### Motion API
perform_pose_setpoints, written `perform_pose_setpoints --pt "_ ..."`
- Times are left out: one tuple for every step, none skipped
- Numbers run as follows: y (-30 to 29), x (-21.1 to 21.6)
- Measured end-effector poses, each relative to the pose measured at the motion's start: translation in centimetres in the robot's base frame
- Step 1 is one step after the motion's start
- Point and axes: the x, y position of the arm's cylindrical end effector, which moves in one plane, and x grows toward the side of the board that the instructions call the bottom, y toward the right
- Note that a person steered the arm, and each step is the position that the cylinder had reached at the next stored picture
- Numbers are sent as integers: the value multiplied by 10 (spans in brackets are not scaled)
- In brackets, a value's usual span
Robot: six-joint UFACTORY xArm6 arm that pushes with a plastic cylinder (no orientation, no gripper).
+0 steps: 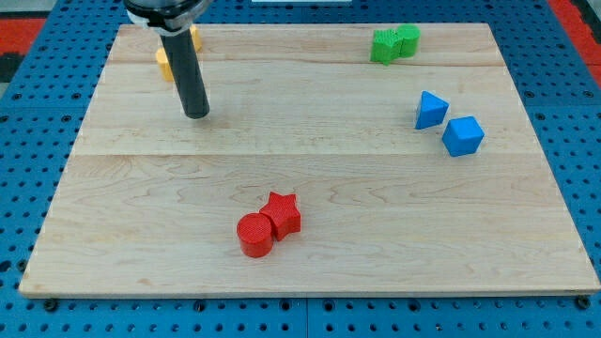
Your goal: Move the blue cube along with the blue triangle up a bit
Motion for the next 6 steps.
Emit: perform_pose_setpoints --pt "63 30" --pt "141 90" --pt "266 91" --pt "346 87" --pt "290 -4" --pt "264 -19"
